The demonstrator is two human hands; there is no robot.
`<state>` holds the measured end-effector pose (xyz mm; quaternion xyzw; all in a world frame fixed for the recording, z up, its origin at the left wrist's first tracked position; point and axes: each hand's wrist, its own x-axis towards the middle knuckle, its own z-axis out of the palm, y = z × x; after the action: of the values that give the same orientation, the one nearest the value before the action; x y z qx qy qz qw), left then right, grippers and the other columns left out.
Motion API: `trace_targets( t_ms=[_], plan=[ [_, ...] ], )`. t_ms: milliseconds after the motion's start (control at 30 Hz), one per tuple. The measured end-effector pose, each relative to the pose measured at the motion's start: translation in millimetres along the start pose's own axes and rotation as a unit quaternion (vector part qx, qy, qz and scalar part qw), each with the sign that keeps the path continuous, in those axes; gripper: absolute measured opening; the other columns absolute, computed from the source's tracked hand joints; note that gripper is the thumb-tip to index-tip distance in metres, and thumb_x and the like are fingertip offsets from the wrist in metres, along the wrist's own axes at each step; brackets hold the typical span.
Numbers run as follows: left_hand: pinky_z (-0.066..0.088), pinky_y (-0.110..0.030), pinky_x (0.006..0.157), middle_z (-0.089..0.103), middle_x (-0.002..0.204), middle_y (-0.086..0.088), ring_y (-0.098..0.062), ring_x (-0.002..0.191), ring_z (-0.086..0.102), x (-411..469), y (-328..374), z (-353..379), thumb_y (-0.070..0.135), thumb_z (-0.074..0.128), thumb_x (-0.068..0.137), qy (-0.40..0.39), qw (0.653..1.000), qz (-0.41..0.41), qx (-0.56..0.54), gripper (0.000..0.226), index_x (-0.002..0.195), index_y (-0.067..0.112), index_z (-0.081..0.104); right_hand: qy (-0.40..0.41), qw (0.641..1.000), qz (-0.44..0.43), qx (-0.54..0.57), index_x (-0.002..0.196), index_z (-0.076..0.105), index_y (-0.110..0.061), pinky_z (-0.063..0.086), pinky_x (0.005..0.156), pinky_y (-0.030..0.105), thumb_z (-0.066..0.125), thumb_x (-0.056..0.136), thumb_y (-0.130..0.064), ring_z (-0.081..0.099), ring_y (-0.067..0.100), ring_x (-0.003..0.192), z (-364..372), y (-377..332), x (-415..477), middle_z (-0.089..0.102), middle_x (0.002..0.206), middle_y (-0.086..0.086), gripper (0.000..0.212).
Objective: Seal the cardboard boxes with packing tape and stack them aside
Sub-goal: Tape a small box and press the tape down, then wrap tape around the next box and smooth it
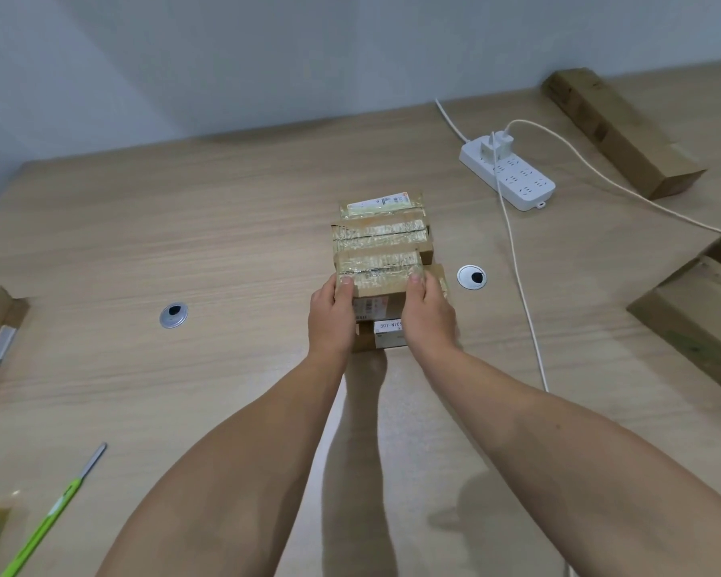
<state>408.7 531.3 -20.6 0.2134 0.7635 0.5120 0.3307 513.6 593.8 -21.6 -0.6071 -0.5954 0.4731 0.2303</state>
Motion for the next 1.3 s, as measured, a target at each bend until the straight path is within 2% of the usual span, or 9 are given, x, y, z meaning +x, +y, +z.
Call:
trace_targets(
  t_ms=[167, 267, 433, 533, 600, 767, 900, 1167, 1300],
  plan=[
    [0.036, -0.045, 0.115, 0.047, 0.146, 0.003, -0.017, 0.134, 0.045, -8.9, 5.1, -7.2, 0.058, 0.045, 0.09, -0.007, 0.999, -0.022, -0.022, 0.068, 0.148, 0.022, 0.045, 0.015, 0.998, 0.035, 0.057, 0.157, 0.029, -0.026, 0.029, 0.119, 0.048, 0.027, 0.107, -0.049, 0.035, 0.029, 0.145, -2.1, 5.0, -4.3, 0.04, 0.158, 0.003, 0.056],
    [0.03, -0.04, 0.119, 0.04, 0.153, 0.001, -0.018, 0.142, 0.037, -17.5, 1.4, -15.1, 0.047, 0.045, 0.101, 0.001, 0.999, -0.026, -0.019, 0.061, 0.154, 0.018, 0.035, 0.039, 0.996, 0.04, 0.076, 0.154, 0.036, -0.018, 0.028, 0.118, 0.041, 0.029, 0.107, -0.043, 0.036, 0.027, 0.143, -5.7, 8.8, -16.4, 0.038, 0.157, 0.006, 0.053],
    [0.027, -0.033, 0.116, 0.036, 0.158, 0.002, -0.016, 0.145, 0.033, -46.6, -22.1, -34.2, 0.041, 0.041, 0.105, 0.017, 0.999, -0.045, -0.006, 0.054, 0.154, 0.019, 0.036, 0.037, 0.998, 0.044, 0.026, 0.118, 0.057, -0.007, 0.035, 0.095, 0.035, 0.036, 0.107, -0.035, 0.05, 0.031, 0.117, -0.3, 28.9, -58.0, 0.047, 0.133, 0.011, 0.036],
    [0.03, -0.026, 0.099, 0.042, 0.152, 0.003, -0.013, 0.129, 0.043, -71.9, -36.4, -48.2, 0.038, 0.04, 0.105, 0.022, 0.998, -0.061, -0.004, 0.048, 0.149, 0.017, 0.043, -0.032, 0.998, 0.049, -0.017, 0.115, 0.057, -0.009, 0.033, 0.088, 0.031, 0.034, 0.108, -0.035, 0.046, 0.023, 0.105, 11.5, 40.8, -83.6, 0.05, 0.126, 0.008, 0.036],
    [0.029, -0.025, 0.094, 0.048, 0.146, 0.001, -0.01, 0.114, 0.043, -88.7, -45.8, -59.7, 0.035, 0.039, 0.106, 0.024, 0.997, -0.074, 0.006, 0.042, 0.143, 0.016, 0.05, -0.075, 0.995, 0.055, -0.036, 0.117, 0.06, -0.011, 0.037, 0.093, 0.033, 0.034, 0.107, -0.038, 0.05, 0.025, 0.11, 23.5, 47.9, -99.6, 0.055, 0.126, 0.008, 0.039],
    [0.031, -0.025, 0.094, 0.051, 0.13, 0.007, -0.006, 0.11, 0.044, -115.1, -71.0, -92.3, 0.032, 0.039, 0.107, 0.048, 0.993, -0.108, 0.005, 0.041, 0.143, 0.015, 0.051, -0.15, 0.984, 0.044, -0.09, 0.118, 0.061, -0.026, 0.044, 0.103, 0.048, 0.025, 0.095, -0.058, 0.056, 0.026, 0.113, 50.9, 52.0, -136.9, 0.062, 0.123, 0.002, 0.053],
    [0.031, -0.025, 0.091, 0.052, 0.116, 0.012, -0.007, 0.105, 0.047, -133.9, -86.7, -121.8, 0.033, 0.041, 0.106, 0.07, 0.989, -0.133, -0.004, 0.036, 0.135, 0.017, 0.056, -0.188, 0.975, 0.026, -0.113, 0.131, 0.058, -0.024, 0.04, 0.106, 0.043, 0.029, 0.103, -0.052, 0.052, 0.026, 0.123, 70.6, 51.6, -155.2, 0.059, 0.135, 0.003, 0.049],
    [0.033, -0.027, 0.092, 0.053, 0.115, 0.009, -0.011, 0.106, 0.047, -163.8, -127.1, -205.5, 0.033, 0.043, 0.104, 0.143, 0.975, -0.165, -0.029, 0.036, 0.133, 0.017, 0.057, -0.261, 0.957, -0.027, -0.122, 0.13, 0.06, -0.022, 0.036, 0.09, 0.034, 0.031, 0.105, -0.045, 0.052, 0.025, 0.12, 136.5, 41.6, -211.3, 0.057, 0.135, 0.006, 0.045],
    [0.037, -0.03, 0.101, 0.054, 0.127, 0.006, -0.011, 0.113, 0.047, -179.0, -150.2, -255.3, 0.035, 0.044, 0.104, 0.174, 0.968, -0.174, -0.047, 0.037, 0.134, 0.019, 0.057, -0.299, 0.944, -0.05, -0.127, 0.129, 0.06, -0.019, 0.032, 0.091, 0.029, 0.031, 0.107, -0.04, 0.05, 0.027, 0.125, 173.9, 30.2, -248.2, 0.056, 0.135, 0.009, 0.041]
  ],
)
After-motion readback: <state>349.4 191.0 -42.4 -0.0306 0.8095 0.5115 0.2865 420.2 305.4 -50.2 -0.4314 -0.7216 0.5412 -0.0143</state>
